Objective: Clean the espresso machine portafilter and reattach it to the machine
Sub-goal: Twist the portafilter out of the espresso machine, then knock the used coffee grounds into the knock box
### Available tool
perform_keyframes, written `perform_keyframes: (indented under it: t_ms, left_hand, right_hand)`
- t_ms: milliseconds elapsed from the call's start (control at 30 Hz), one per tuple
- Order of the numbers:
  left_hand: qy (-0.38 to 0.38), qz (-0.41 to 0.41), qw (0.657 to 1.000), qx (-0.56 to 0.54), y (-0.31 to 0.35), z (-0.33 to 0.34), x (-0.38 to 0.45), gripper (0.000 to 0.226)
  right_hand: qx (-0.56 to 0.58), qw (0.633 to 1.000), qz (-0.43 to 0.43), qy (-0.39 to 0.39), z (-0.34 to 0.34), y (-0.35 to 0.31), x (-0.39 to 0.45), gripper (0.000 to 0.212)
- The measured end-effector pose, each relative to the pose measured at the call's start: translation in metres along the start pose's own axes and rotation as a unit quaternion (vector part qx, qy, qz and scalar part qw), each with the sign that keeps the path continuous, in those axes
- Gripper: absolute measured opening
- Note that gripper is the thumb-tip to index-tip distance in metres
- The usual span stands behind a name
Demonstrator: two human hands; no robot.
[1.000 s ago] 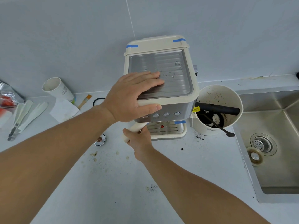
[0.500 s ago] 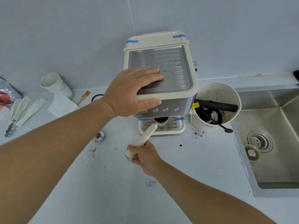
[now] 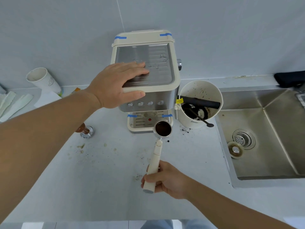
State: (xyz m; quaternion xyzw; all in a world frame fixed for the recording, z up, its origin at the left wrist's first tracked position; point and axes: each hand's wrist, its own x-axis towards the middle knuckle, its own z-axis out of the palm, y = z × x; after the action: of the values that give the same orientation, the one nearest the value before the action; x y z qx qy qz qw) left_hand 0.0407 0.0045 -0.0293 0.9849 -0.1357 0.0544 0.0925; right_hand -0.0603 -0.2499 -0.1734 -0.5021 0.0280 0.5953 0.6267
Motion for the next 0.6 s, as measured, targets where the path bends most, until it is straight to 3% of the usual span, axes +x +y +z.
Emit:
perform_keyframes:
  t_ms: [333,600]
  left_hand:
    - [-0.041,-0.024,0.999,0.015,0.014,-0.008,-0.001,0.071]
    - [-0.004,-0.079,0.997,0.006,0.044,-0.006,0.006,0.069]
  right_hand:
    - [-0.062,0.998,0.019,-0.025,-0.046,-0.016,-0.072,0.028]
    - [-0.049,0.999,-0.017,-0.018,-0.081,-0.036,-0.117,0.032]
